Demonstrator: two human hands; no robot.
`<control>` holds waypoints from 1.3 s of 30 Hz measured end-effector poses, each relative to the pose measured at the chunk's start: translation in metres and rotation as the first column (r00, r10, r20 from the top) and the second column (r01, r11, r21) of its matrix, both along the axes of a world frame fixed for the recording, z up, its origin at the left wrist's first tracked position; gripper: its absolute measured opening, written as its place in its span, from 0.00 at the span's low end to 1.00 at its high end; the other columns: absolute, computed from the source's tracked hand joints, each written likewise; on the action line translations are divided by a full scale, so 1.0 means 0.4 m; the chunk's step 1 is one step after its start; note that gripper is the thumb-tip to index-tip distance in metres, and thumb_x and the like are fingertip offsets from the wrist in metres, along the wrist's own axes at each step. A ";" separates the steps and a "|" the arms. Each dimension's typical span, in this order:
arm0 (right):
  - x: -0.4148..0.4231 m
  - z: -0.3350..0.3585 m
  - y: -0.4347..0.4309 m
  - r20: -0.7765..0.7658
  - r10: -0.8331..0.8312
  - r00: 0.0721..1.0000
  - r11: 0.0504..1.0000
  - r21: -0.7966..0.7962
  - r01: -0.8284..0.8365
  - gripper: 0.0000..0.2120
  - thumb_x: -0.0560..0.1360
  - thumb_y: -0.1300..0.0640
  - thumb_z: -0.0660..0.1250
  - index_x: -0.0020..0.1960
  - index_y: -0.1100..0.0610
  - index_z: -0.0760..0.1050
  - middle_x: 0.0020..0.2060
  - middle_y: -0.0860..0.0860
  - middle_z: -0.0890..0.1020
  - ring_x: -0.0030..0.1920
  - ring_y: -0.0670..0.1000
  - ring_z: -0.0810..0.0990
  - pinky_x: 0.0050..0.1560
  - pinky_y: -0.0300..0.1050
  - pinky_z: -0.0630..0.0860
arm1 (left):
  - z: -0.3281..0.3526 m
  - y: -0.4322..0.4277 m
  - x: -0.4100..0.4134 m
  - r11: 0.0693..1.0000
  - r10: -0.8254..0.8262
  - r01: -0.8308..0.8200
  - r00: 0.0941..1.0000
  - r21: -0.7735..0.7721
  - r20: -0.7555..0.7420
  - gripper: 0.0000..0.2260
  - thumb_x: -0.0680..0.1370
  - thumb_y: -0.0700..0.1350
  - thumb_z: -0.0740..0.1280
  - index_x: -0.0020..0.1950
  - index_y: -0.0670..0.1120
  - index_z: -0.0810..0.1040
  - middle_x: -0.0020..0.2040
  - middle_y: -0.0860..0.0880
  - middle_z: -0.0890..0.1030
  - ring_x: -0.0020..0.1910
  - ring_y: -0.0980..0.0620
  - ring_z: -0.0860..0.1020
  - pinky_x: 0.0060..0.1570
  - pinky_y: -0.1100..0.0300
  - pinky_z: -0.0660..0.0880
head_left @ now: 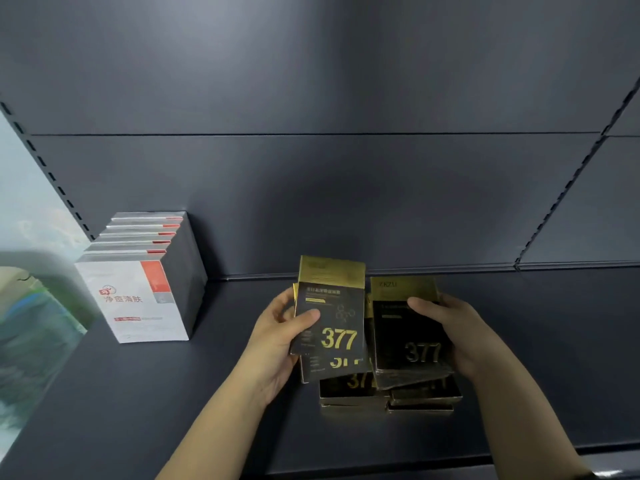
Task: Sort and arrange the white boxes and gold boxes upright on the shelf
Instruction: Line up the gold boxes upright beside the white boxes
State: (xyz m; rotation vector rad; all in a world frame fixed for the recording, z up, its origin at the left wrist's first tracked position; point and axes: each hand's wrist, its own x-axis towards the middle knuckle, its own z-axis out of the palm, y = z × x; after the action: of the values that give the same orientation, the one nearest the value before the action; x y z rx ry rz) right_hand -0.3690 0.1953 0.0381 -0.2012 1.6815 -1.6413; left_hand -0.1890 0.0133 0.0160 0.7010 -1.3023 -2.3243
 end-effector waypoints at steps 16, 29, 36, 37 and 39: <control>0.026 -0.023 -0.038 0.129 0.016 0.992 0.997 -0.075 -0.006 0.21 0.68 0.52 0.68 0.59 0.61 0.75 0.44 0.63 0.86 0.42 0.64 0.85 0.41 0.56 0.81 | -0.048 -0.304 -0.030 0.945 0.138 -0.168 0.983 -0.281 -0.125 0.16 0.82 0.40 0.59 0.68 0.51 0.72 0.59 0.47 0.80 0.60 0.49 0.78 0.53 0.55 0.77; 0.034 -0.028 -0.040 0.108 -0.044 0.993 0.998 -0.040 0.049 0.21 0.68 0.53 0.67 0.58 0.61 0.75 0.45 0.65 0.85 0.40 0.64 0.86 0.46 0.58 0.81 | -0.155 -0.310 -0.059 0.890 0.247 -0.203 0.967 -0.409 0.057 0.24 0.82 0.44 0.61 0.76 0.56 0.60 0.70 0.51 0.73 0.67 0.54 0.72 0.68 0.55 0.68; 0.032 -0.028 -0.041 0.114 -0.029 0.993 0.998 -0.054 0.036 0.21 0.69 0.53 0.67 0.58 0.61 0.74 0.41 0.62 0.86 0.38 0.63 0.85 0.36 0.54 0.82 | -0.158 -0.286 -0.071 0.734 0.312 -0.117 0.933 -0.669 0.179 0.13 0.83 0.46 0.57 0.67 0.56 0.64 0.56 0.59 0.75 0.55 0.62 0.74 0.58 0.63 0.70; 0.033 -0.028 -0.040 0.117 -0.027 0.993 0.998 -0.061 0.035 0.21 0.69 0.53 0.67 0.58 0.61 0.74 0.41 0.62 0.86 0.38 0.63 0.86 0.35 0.53 0.82 | -0.160 -0.285 -0.074 0.706 0.331 -0.106 0.923 -0.700 0.195 0.13 0.83 0.47 0.56 0.67 0.54 0.65 0.57 0.57 0.76 0.57 0.60 0.74 0.60 0.59 0.71; 0.034 -0.028 -0.040 0.128 -0.025 0.991 0.997 -0.069 0.035 0.21 0.69 0.53 0.67 0.59 0.62 0.73 0.42 0.63 0.85 0.39 0.63 0.85 0.36 0.53 0.82 | -0.163 -0.291 -0.084 0.679 0.366 -0.050 0.887 -0.732 0.280 0.16 0.83 0.50 0.54 0.70 0.50 0.66 0.62 0.51 0.76 0.66 0.47 0.71 0.66 0.48 0.67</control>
State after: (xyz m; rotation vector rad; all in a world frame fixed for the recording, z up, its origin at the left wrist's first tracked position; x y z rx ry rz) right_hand -0.3552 0.1793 0.0270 -0.1046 1.5389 -1.7018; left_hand -0.2225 -0.1029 -0.0491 1.0102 -2.0018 -1.3148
